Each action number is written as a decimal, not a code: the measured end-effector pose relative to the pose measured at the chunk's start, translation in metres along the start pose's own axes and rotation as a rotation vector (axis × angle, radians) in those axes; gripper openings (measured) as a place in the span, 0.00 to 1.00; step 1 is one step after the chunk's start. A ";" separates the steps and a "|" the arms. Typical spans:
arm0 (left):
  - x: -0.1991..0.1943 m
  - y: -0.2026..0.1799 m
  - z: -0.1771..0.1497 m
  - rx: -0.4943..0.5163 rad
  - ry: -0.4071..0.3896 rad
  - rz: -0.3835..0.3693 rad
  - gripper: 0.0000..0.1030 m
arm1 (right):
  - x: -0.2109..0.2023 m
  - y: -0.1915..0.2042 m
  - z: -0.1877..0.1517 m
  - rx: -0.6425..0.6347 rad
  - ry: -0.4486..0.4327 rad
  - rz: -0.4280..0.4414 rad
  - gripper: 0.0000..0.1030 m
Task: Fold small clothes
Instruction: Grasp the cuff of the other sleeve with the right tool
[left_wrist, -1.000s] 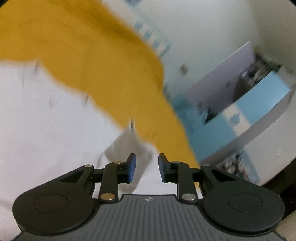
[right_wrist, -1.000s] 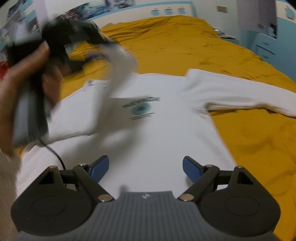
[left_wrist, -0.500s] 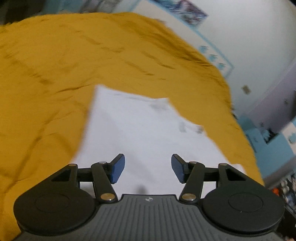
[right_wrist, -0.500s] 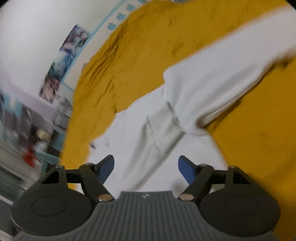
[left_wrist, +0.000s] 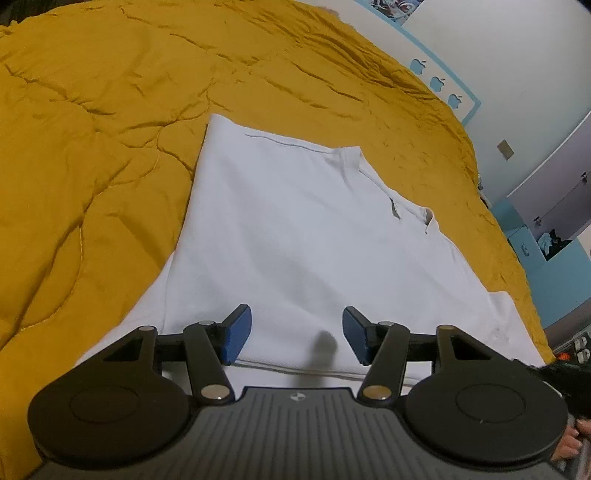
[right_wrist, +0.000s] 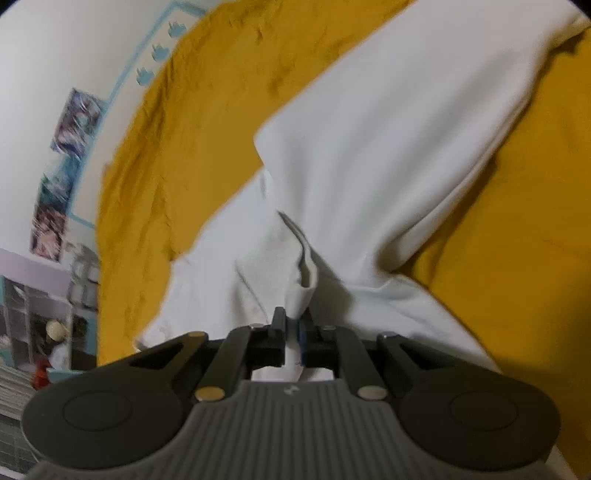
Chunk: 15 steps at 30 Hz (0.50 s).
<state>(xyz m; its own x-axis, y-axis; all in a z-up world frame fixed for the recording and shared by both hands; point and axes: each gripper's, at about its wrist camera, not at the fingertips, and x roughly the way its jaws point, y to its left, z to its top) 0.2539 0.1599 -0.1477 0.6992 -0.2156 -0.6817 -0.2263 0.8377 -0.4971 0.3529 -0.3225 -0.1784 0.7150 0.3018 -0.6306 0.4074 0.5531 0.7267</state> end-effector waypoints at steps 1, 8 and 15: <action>0.000 0.000 0.000 0.003 0.003 0.001 0.65 | -0.007 -0.001 -0.001 -0.005 -0.013 -0.004 0.01; -0.004 -0.021 0.000 0.042 0.020 0.018 0.65 | -0.004 -0.023 -0.002 0.054 0.037 -0.017 0.10; -0.019 -0.068 -0.016 0.142 0.029 -0.066 0.65 | -0.101 -0.043 0.037 -0.116 -0.209 -0.010 0.38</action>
<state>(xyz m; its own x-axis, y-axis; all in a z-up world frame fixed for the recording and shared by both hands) 0.2454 0.0992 -0.1099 0.6893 -0.2853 -0.6659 -0.0805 0.8833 -0.4618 0.2840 -0.4057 -0.1354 0.8181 0.1355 -0.5589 0.3559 0.6442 0.6770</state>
